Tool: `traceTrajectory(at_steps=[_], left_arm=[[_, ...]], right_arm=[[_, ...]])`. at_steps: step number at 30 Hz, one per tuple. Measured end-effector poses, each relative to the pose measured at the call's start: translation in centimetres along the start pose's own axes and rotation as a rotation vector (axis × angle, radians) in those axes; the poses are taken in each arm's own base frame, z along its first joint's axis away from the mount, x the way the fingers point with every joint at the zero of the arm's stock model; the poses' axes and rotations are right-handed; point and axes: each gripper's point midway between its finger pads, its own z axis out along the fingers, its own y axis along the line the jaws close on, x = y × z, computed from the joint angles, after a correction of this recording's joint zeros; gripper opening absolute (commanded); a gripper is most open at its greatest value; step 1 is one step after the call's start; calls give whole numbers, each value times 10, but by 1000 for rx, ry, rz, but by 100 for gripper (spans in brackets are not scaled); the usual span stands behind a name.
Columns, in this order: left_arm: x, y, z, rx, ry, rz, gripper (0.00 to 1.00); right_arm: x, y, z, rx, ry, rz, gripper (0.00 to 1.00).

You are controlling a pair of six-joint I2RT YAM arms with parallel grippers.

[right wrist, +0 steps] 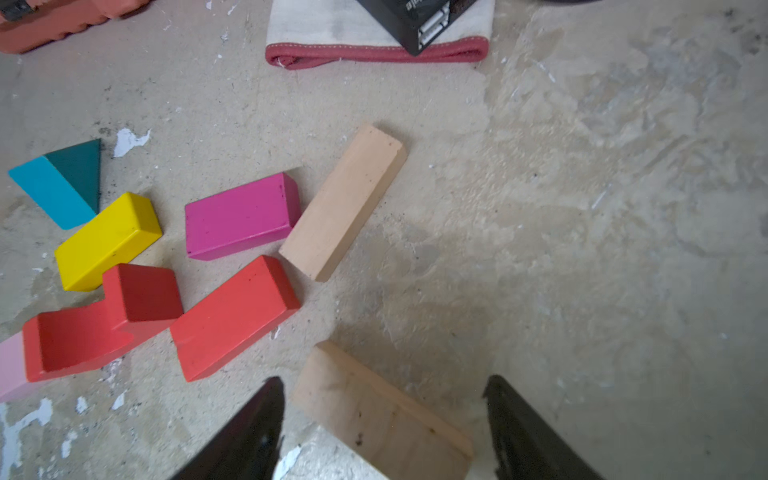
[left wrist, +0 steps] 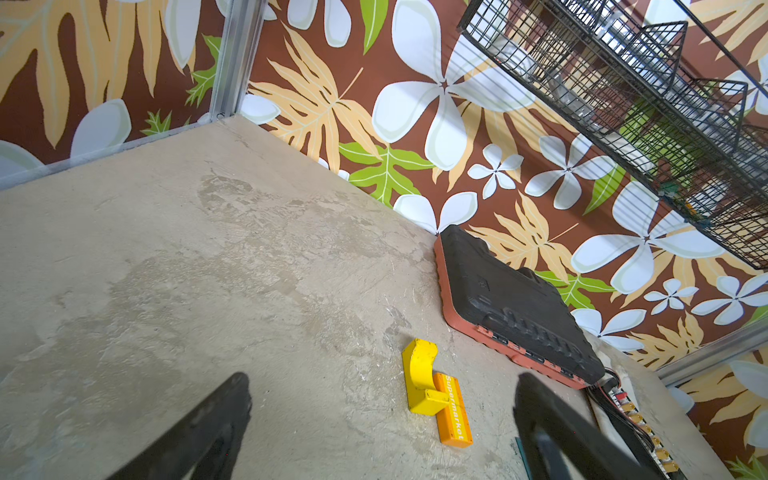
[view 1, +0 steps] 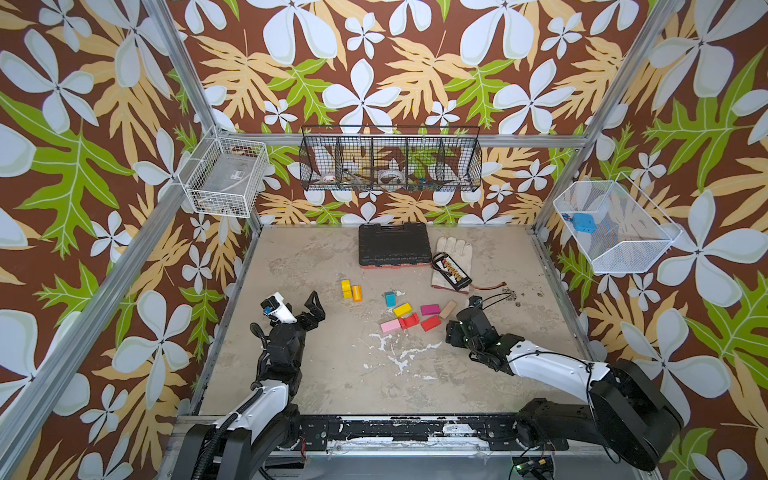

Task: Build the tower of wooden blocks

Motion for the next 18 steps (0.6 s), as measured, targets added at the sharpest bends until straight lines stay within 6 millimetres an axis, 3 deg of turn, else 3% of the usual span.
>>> traceTrajectory(at_steps=[8,13,18], left_arm=[[0,0,0,0,0,0,100],[0,0,0,0,0,0,100],[0,0,0,0,0,0,100]], right_arm=[[-6,4,19,67,27,-35,21],[2,7,30,77,69,-63,15],[12,9,29,62,88,-81,14]])
